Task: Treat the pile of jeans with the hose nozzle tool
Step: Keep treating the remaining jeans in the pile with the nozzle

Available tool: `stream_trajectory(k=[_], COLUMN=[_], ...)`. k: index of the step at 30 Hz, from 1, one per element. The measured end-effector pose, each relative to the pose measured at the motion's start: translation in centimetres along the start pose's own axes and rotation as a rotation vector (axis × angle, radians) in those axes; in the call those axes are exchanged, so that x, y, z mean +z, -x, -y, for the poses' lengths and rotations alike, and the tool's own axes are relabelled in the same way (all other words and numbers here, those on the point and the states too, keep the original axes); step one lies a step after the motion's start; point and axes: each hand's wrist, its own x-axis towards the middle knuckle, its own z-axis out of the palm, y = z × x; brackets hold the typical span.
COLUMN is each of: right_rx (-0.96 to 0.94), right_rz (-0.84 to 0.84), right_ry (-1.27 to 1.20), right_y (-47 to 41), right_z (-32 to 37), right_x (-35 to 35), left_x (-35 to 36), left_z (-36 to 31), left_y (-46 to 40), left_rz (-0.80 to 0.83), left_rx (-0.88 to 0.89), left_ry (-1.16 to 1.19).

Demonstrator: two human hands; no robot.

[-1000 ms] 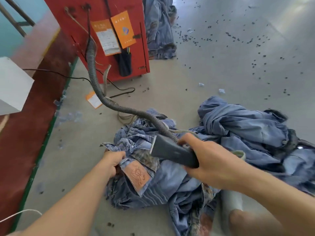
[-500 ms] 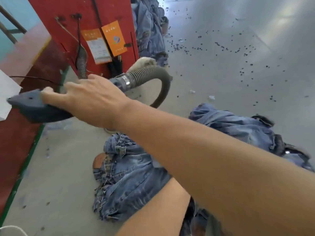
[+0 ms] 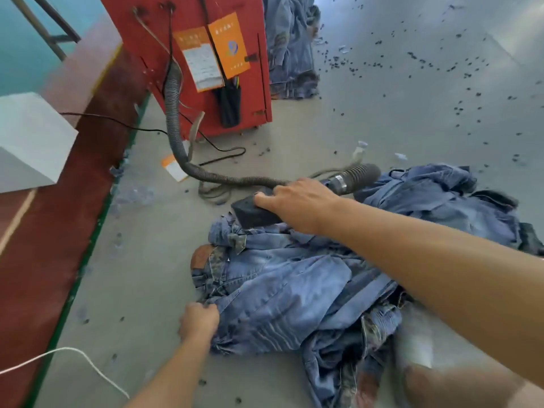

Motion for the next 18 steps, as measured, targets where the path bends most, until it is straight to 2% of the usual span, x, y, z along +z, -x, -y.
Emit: stream_trajectory(k=[1,3,4,6,9,12,14,16,18], right_rx=[-0.011,-0.002,0.003,0.020,0.060,0.089,0.128,0.153,0.162], right_rz=[0.055,0.156,0.198,0.241,0.193,0.141,0.154,0.140,0.101], right_ry=[0.002,0.032,0.051,0.045,0.018,-0.018,-0.061,-0.117,-0.164], right_y=[1.5,4.8,6.3,8.3,9.2,8.6,8.1,7.8,7.6], right_z=[-1.3,-3.8,-4.7,-5.6,-5.5,-4.3,-3.2,-2.5,-2.3], right_x=[1.3,3.3,3.9,4.7,5.3,5.1,4.1,2.5,0.5], left_x=[-0.3,-0.3,0.3,0.9,-0.5,-4.0,-6.9,-10.0,-12.4], left_z=[1.5,2.2,1.9,1.3,0.9,-1.0,-3.8,-7.2,-9.9], left_y=[-1.1,-0.6,0.1,0.8,0.9,1.7,3.3,5.6,8.4], left_rz=[-0.009,0.181,0.249,0.243,0.178,0.120,0.147,0.165,0.144], left_rx=[-0.073,-0.143,-0.168,-0.133,-0.114,0.018,0.159,0.336,0.429], left_ry=[0.026,0.291,0.352,0.356,0.367,0.321,0.290,0.144,0.076])
